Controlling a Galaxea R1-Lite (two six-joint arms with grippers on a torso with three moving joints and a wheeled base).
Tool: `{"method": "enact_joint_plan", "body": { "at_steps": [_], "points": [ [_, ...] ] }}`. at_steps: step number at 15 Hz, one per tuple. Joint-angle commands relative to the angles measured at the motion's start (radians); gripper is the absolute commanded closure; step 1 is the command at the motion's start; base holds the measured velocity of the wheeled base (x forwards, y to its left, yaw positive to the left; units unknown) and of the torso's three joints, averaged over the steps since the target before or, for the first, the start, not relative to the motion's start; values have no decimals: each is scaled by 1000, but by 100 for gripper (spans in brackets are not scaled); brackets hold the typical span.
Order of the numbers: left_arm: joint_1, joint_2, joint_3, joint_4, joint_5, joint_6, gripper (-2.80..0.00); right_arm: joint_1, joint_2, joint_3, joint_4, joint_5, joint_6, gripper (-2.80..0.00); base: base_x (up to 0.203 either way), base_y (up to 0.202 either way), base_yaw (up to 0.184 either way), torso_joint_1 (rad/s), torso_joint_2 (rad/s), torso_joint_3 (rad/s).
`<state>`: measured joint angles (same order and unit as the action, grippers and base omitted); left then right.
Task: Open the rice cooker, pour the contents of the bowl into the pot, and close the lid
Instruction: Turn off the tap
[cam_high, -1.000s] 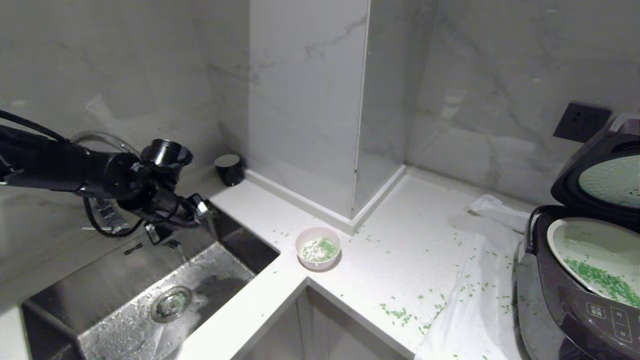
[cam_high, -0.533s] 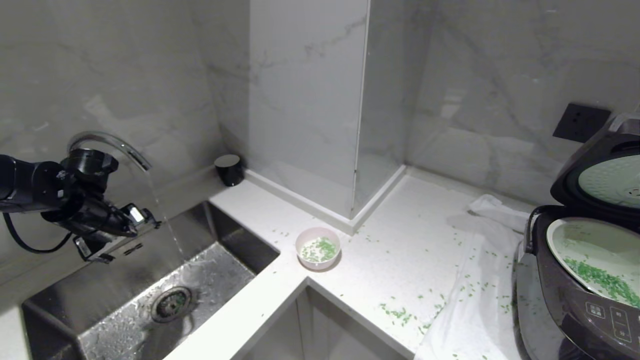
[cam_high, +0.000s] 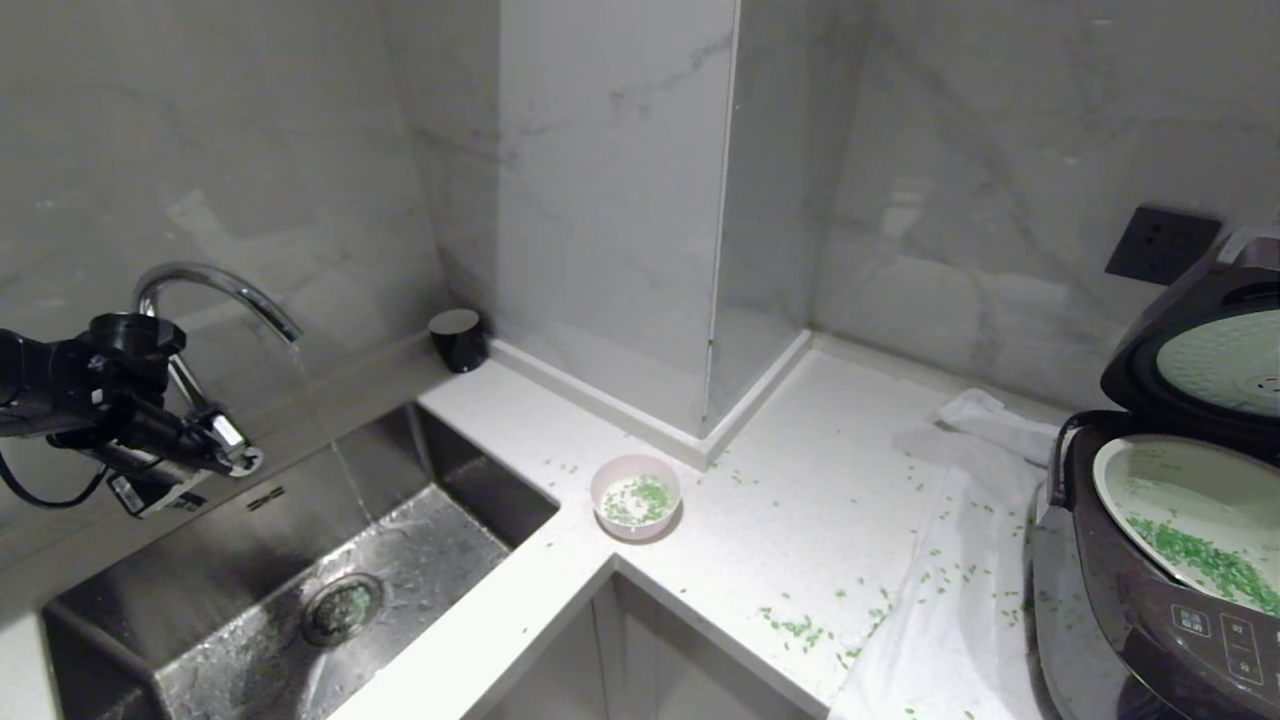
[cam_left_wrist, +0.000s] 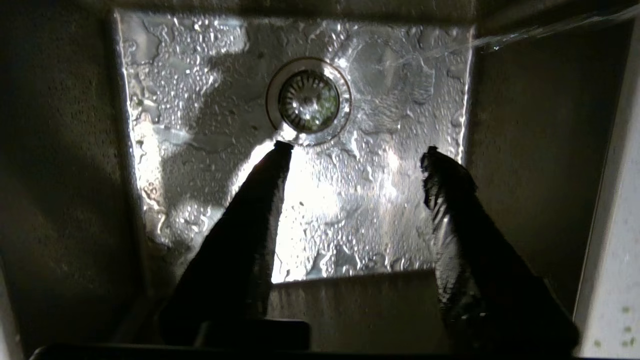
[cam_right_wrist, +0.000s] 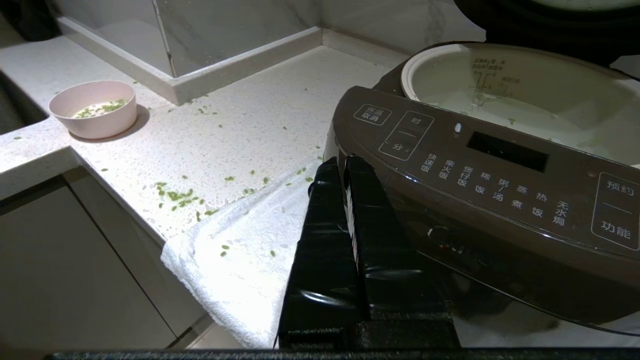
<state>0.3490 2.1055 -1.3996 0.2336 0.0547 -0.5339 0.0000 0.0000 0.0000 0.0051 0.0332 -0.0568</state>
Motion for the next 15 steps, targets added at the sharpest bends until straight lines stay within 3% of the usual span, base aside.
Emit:
{"method": "enact_joint_plan", "body": {
  "at_steps": [1, 13, 15],
  "points": [
    [22, 97, -75, 2, 2, -4, 0, 0, 0, 2, -1, 1, -2, 0, 0, 0, 0, 0, 0, 0],
    [109, 237, -288, 1, 8, -7, 0, 0, 0, 2, 1, 1, 0, 0, 0, 0, 0, 0, 0, 0],
    [117, 245, -312, 0, 35, -11, 0, 0, 0, 2, -1, 1, -2, 0, 0, 0, 0, 0, 0, 0]
  ]
}}
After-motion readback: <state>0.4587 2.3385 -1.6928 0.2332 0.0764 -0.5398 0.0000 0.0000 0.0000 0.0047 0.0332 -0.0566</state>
